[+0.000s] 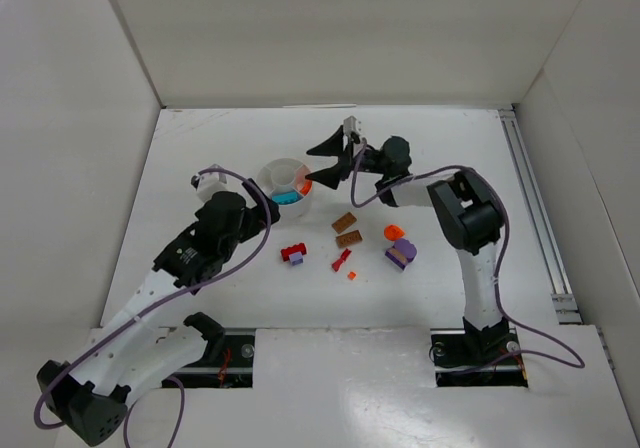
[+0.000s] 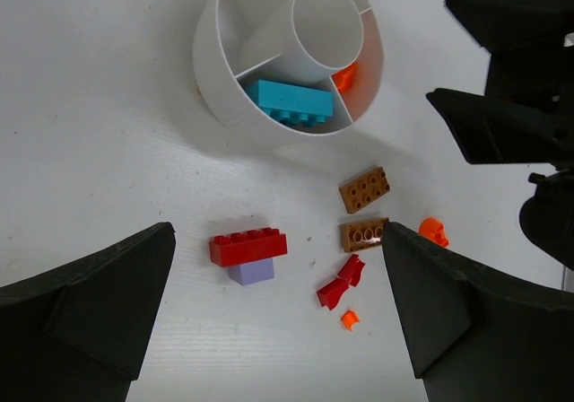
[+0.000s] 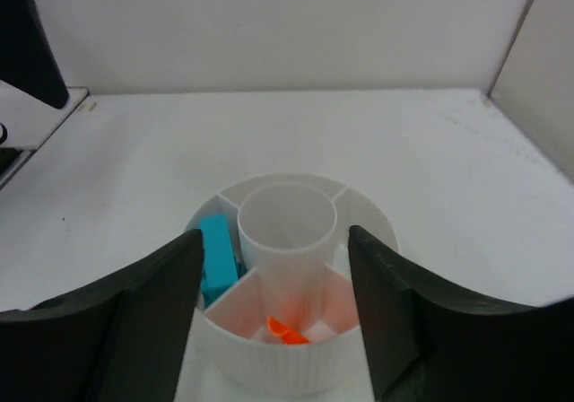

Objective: Sort the legos into containers by color

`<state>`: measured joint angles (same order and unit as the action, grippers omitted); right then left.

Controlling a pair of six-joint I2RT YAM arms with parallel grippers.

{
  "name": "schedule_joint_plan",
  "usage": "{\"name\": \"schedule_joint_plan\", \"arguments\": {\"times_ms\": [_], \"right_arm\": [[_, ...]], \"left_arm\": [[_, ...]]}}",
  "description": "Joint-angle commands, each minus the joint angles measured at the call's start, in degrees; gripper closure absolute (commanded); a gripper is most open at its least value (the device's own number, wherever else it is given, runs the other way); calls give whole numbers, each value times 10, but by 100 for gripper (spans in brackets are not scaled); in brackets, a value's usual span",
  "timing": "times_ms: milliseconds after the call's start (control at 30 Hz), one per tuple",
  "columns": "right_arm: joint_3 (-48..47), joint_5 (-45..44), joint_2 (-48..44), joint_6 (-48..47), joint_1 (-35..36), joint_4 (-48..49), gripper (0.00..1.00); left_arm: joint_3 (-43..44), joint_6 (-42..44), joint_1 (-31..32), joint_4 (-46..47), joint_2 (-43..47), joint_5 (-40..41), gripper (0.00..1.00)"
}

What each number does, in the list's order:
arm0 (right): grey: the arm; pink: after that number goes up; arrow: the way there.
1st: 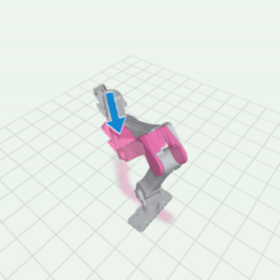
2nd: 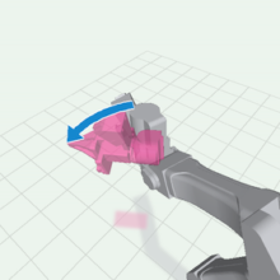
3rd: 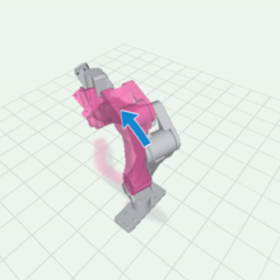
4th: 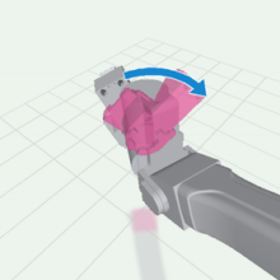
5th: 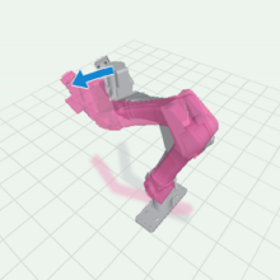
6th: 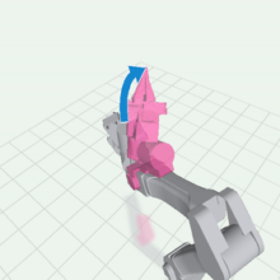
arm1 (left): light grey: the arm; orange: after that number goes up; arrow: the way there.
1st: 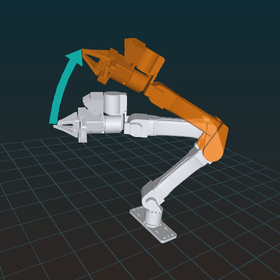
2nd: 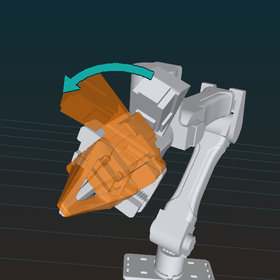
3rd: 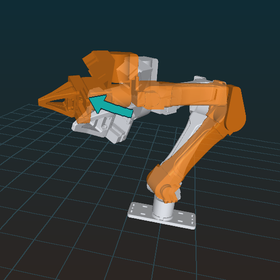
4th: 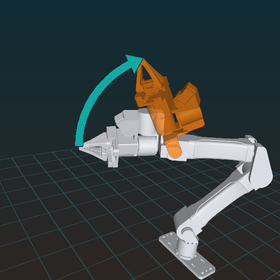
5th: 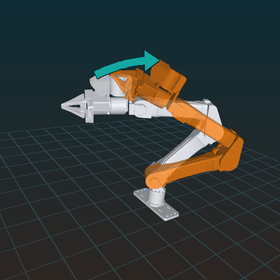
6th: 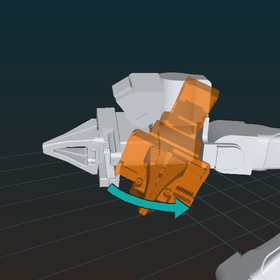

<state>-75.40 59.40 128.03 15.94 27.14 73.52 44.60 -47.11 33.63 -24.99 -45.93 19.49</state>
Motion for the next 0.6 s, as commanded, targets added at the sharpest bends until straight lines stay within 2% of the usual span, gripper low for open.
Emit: {"name": "schedule_joint_plan", "arguments": {"times_ms": [0, 33, 100, 133, 167, 333, 367, 433, 467, 500, 567], "right_arm": [[16, -2, -91, -55, -6, 13, 25], [24, -11, -110, -84, -6, -36, 19], [44, -64, -176, -199, -12, -154, 0], [51, -90, -201, -238, -17, -266, 0], [72, -116, -250, -293, -26, -308, 0], [171, -256, -384, -287, -91, -456, 0], [183, -290, -409, -294, -106, -546, 0], [198, -397, -485, -327, -106, -664, 0], [198, -516, -508, -333, -106, -721, 0], [198, -572, -529, -333, -111, -828, 0], [203, -678, -582, -319, -128, -911, 0]], "left_arm": [[43, 31, -3, 8, 4, -2, 0], [43, 39, -3, 8, -1, -2, 0], [57, 46, -3, 8, -1, -8, 0], [57, 55, -3, 8, -1, -16, 0], [57, 61, -3, 8, -1, -23, 0], [62, 87, -3, 46, -48, -75, 0], [69, 97, 9, 54, -61, -83, 0], [79, 104, 26, 78, -111, -102, 0], [94, 112, 50, 85, -130, -102, 0], [102, 117, 64, 90, -150, -102, 0], [139, 117, 93, 95, -213, -88, 0]]}}
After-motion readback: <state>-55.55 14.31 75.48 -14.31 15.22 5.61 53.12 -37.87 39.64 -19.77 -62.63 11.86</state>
